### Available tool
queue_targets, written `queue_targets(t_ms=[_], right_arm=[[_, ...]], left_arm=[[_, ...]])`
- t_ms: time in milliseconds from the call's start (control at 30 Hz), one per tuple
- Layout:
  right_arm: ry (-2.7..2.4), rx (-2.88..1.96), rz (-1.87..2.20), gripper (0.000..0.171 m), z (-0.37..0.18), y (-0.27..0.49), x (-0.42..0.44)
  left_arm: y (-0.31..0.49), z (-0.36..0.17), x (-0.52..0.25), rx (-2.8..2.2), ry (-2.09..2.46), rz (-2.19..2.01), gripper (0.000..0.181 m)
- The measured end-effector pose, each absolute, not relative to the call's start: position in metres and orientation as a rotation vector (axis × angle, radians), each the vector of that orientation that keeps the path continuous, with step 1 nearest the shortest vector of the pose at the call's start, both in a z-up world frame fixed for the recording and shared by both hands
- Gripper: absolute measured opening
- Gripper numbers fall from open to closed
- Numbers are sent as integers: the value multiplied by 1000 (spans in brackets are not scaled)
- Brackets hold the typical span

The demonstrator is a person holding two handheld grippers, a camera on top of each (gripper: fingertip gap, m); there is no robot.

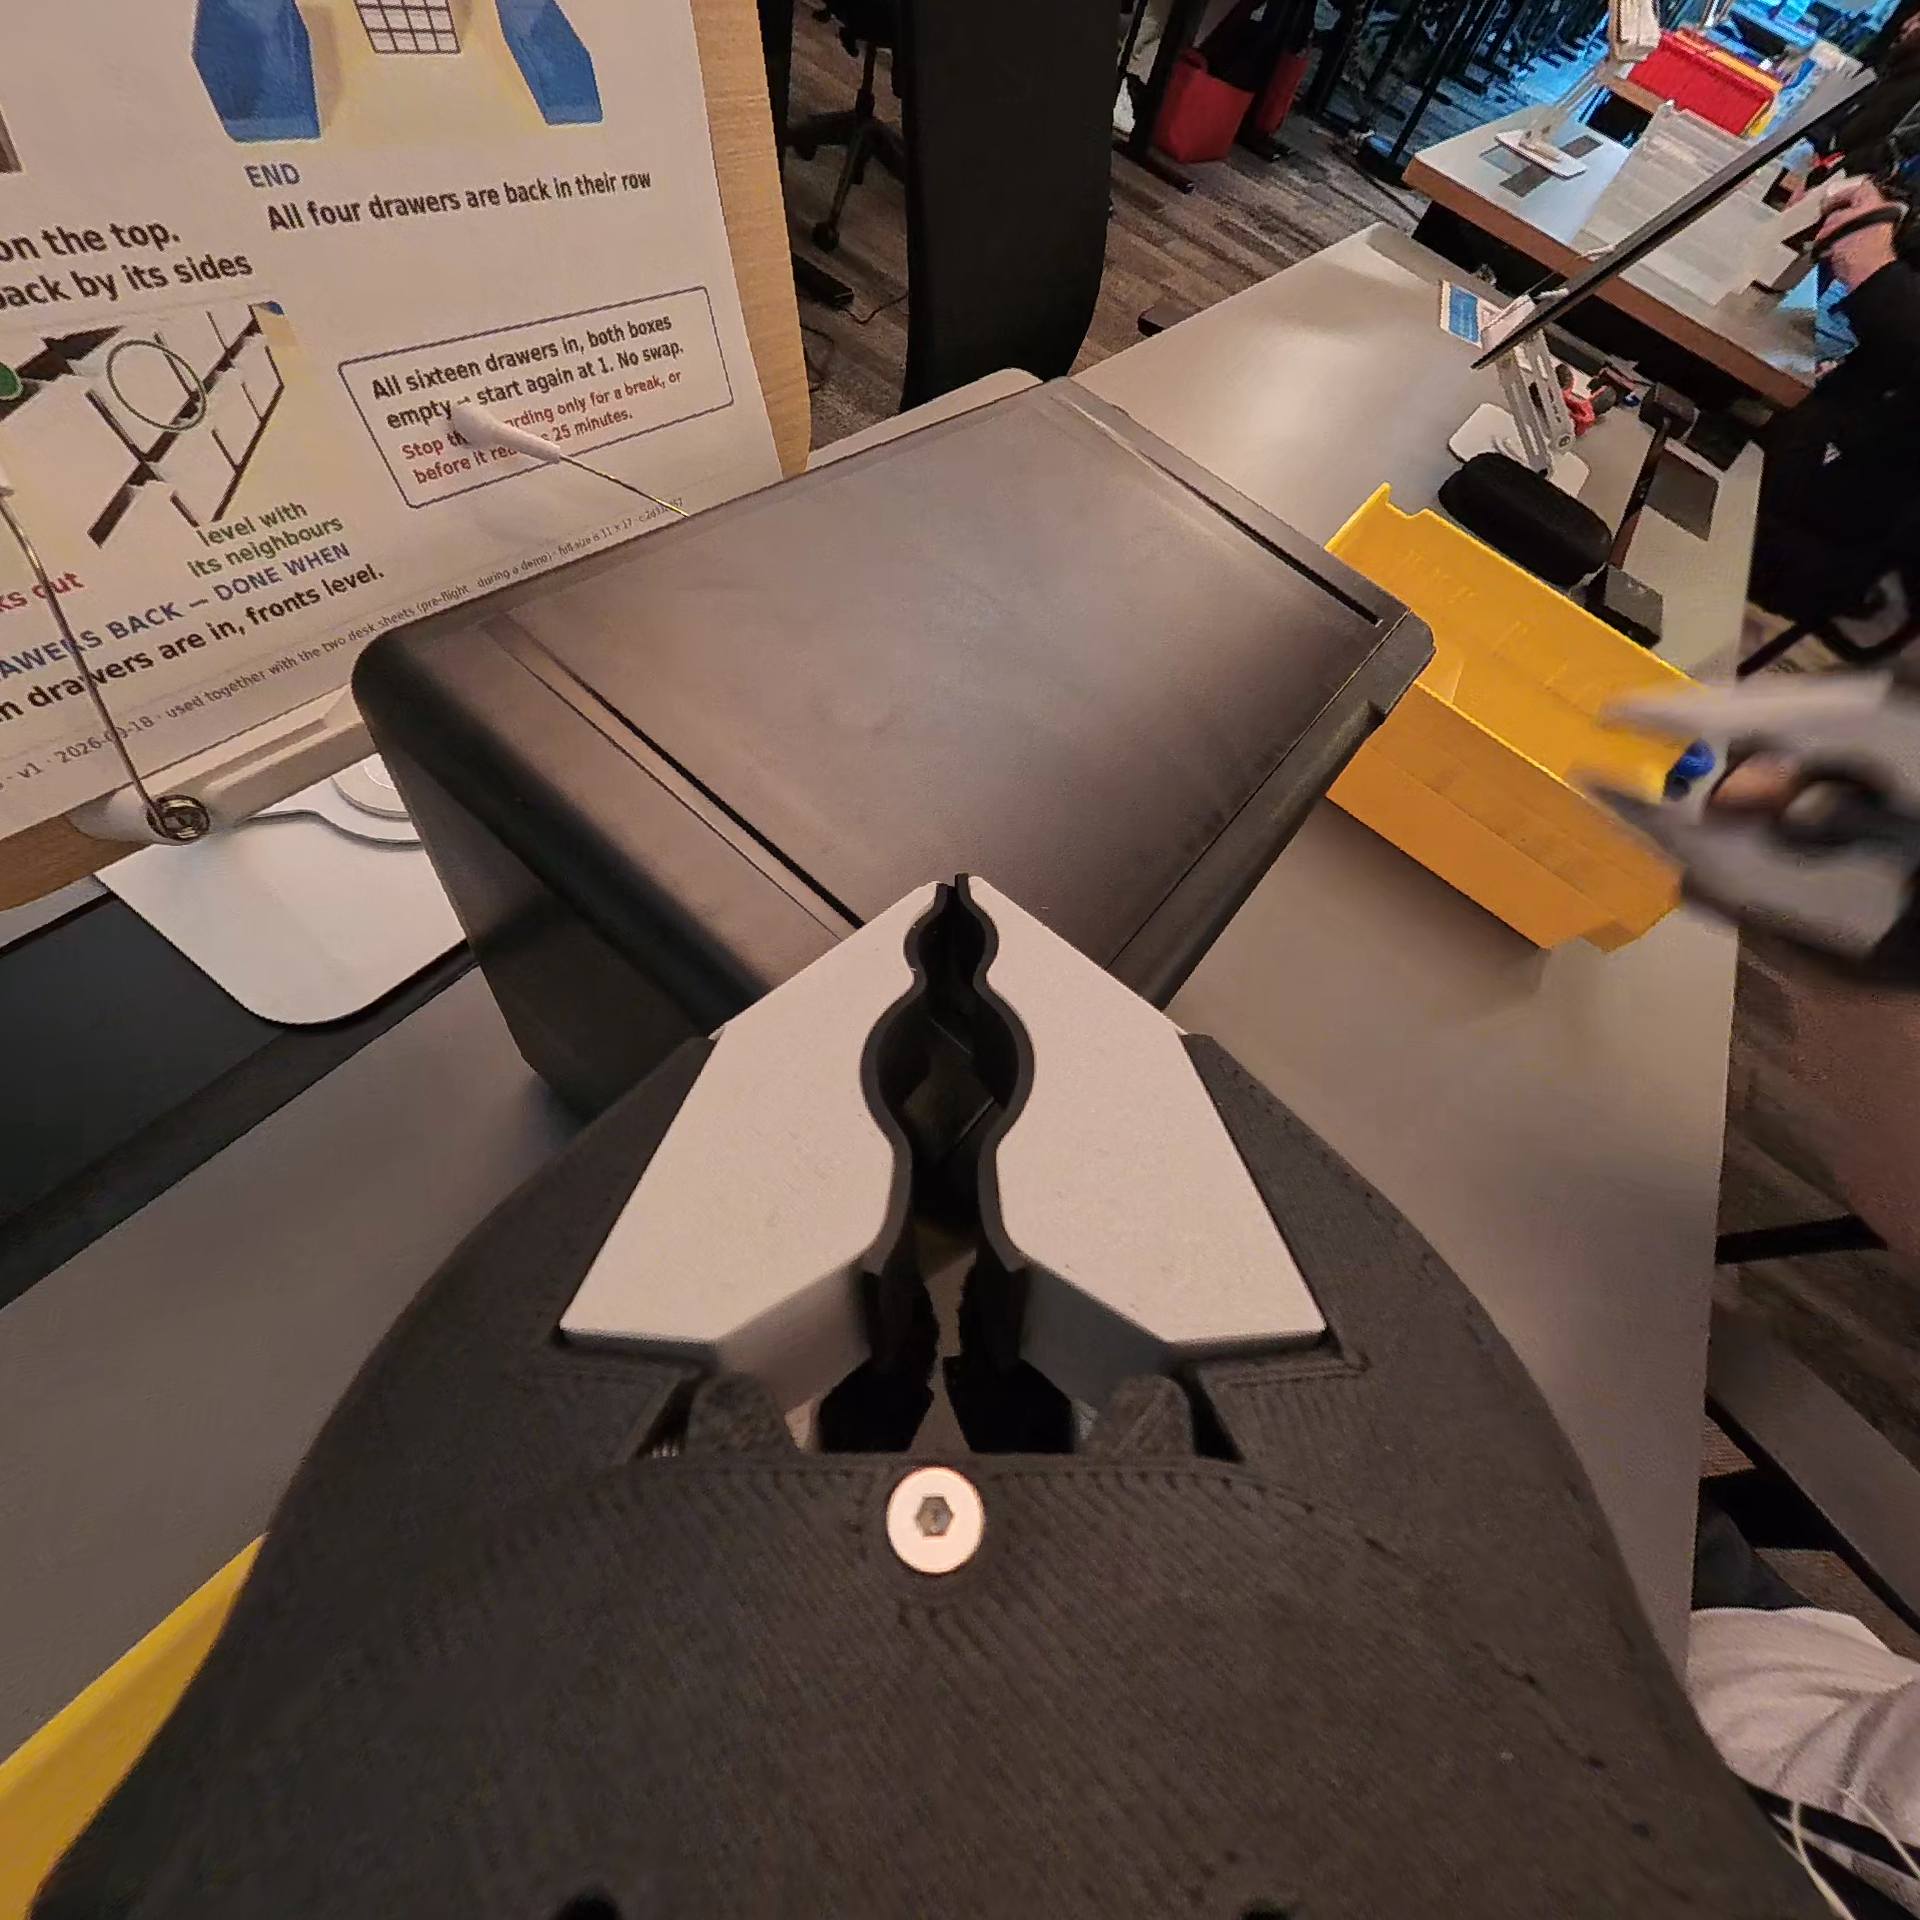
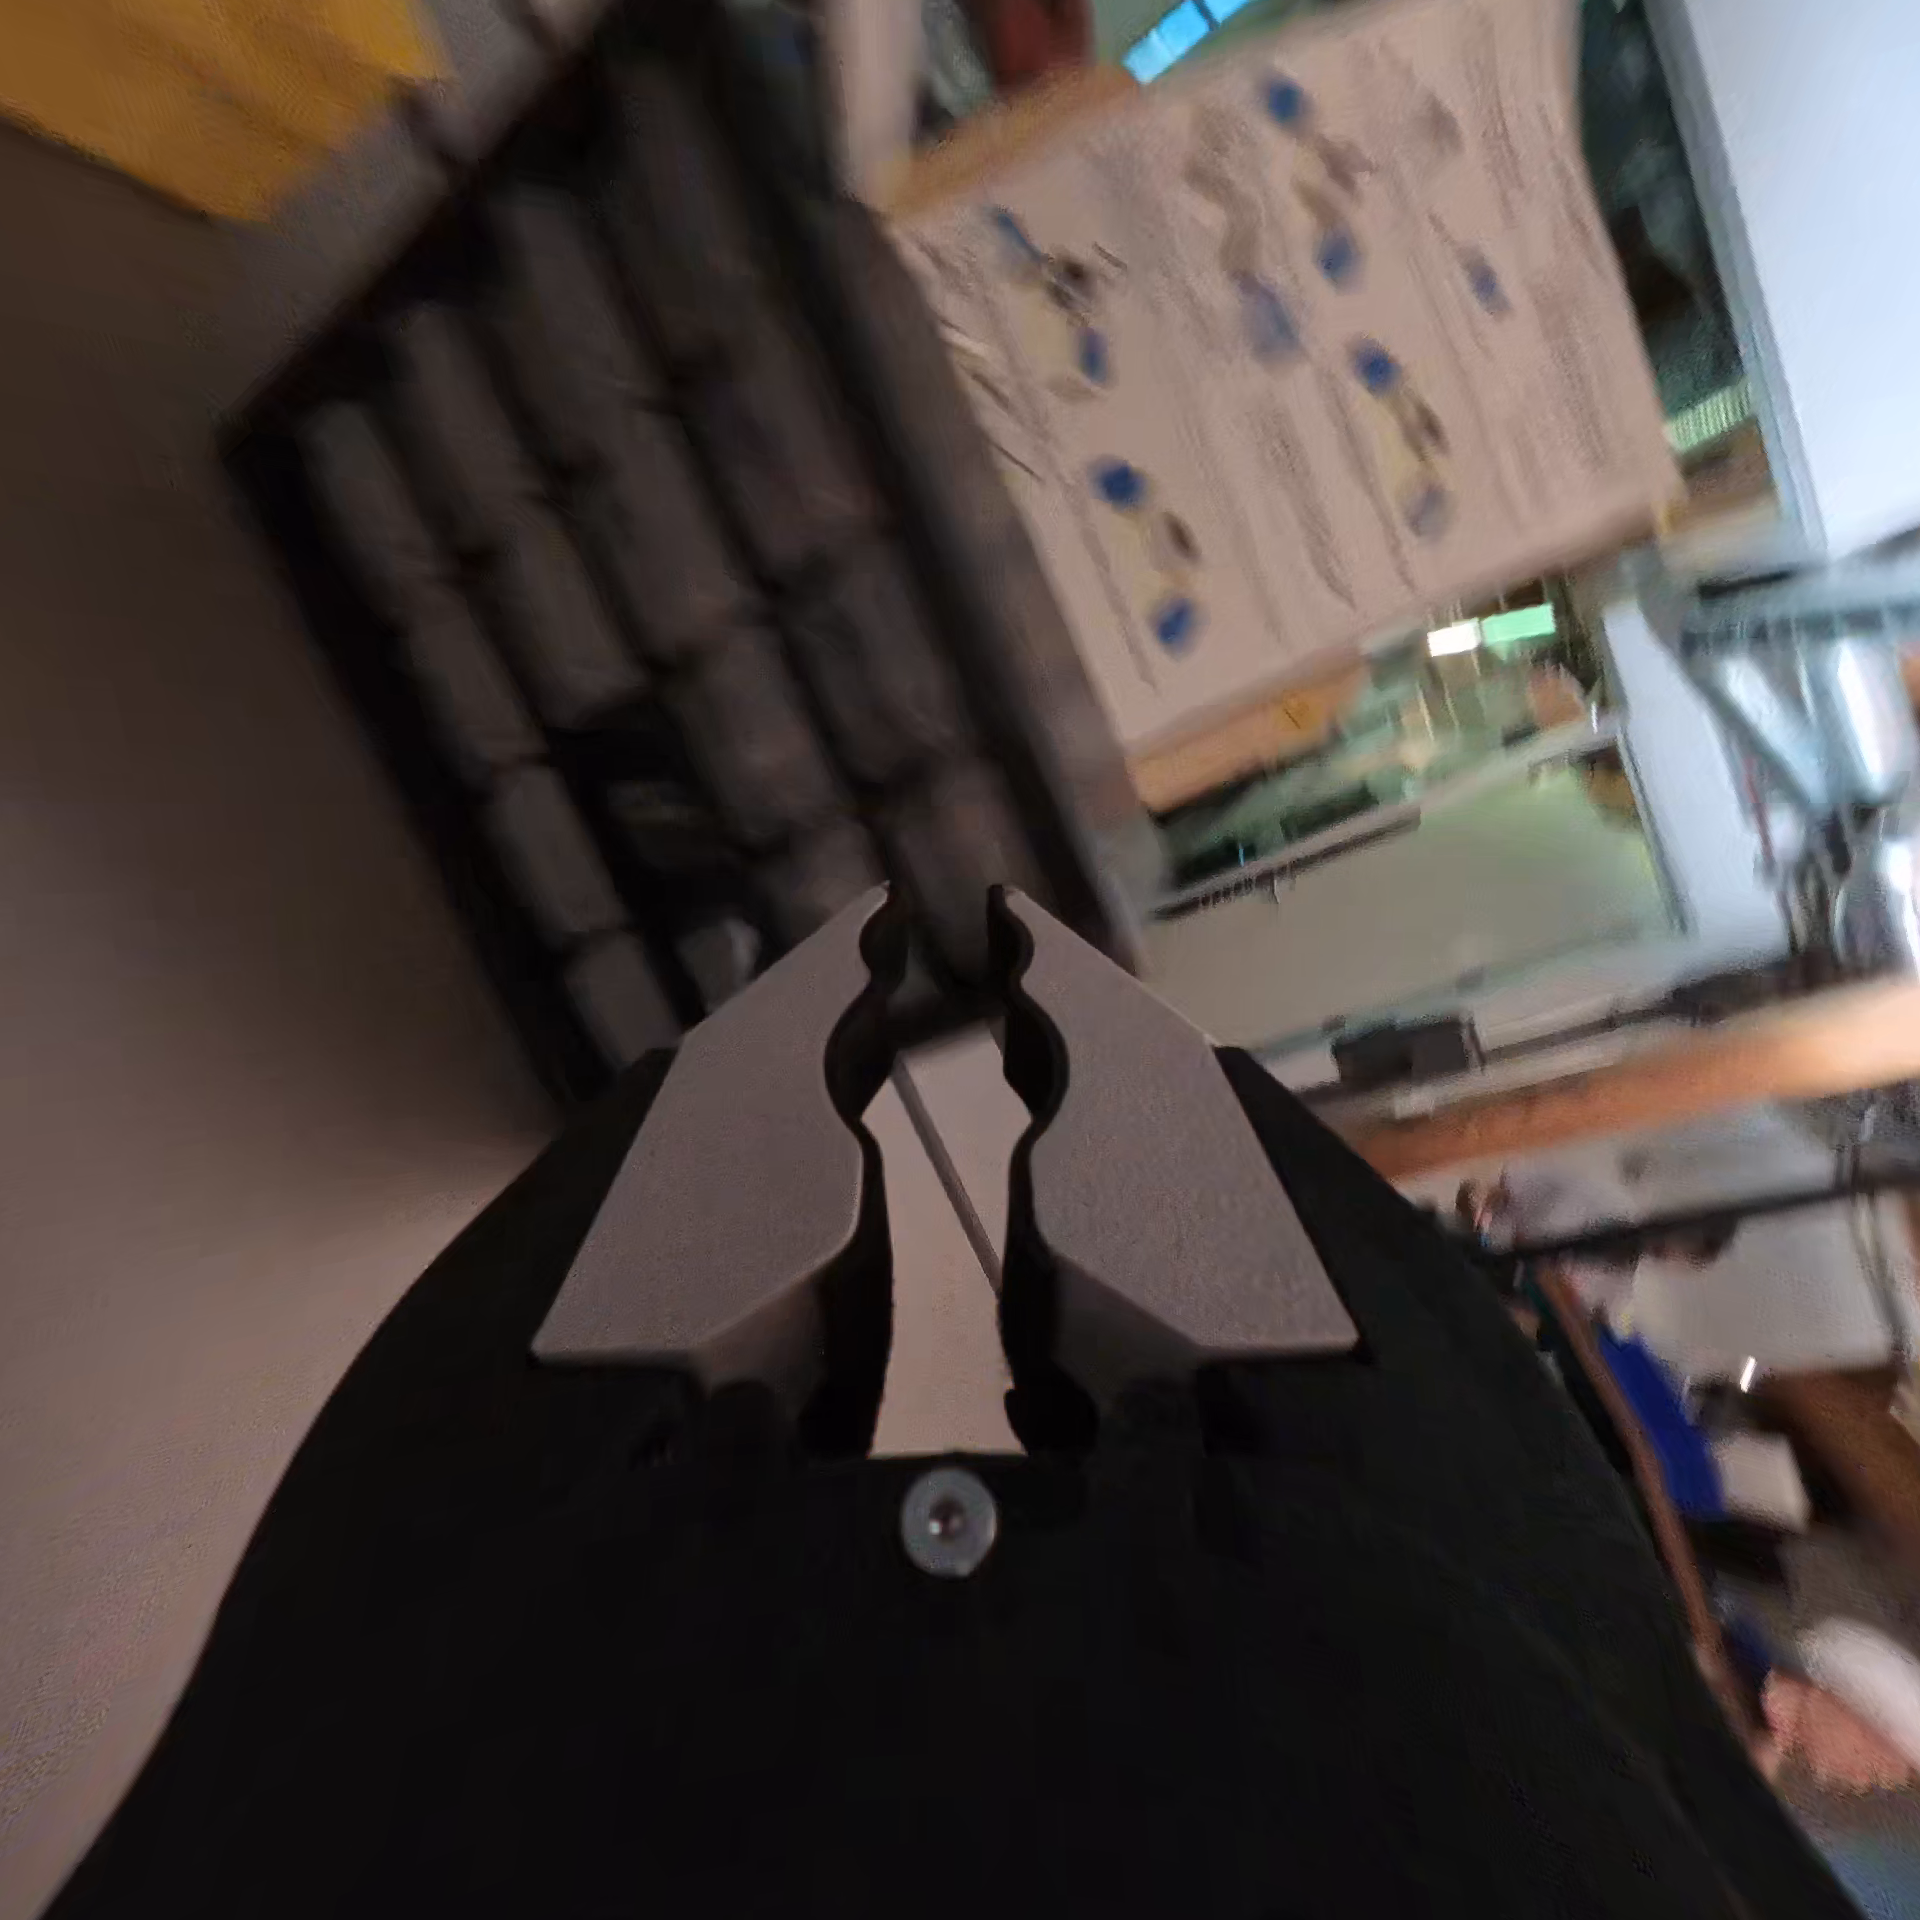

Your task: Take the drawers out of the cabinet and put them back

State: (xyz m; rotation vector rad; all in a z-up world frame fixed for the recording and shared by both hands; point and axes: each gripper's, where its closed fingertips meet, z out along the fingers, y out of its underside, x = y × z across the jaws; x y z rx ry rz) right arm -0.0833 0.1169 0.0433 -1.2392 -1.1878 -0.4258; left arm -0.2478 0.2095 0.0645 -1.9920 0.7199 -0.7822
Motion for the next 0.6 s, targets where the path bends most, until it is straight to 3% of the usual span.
queue_targets(t_ms=[100,200,300,600], right_arm=[[-1334,-1155,-428,19,-20,118,-156],[-1369,-1056,-561,19,-48,140,-187],[-1354,-861,-798,15,-47,158,-200],[-1354,-838,-892,9,-52,177,-210]], left_arm=[[209,64,-248,-1993,719,-785,0],[209,64,-248,-1992,720,-784,0],[209,64,-248,-1991,722,-788,0],[209,65,-248,-1988,724,-795,0]])
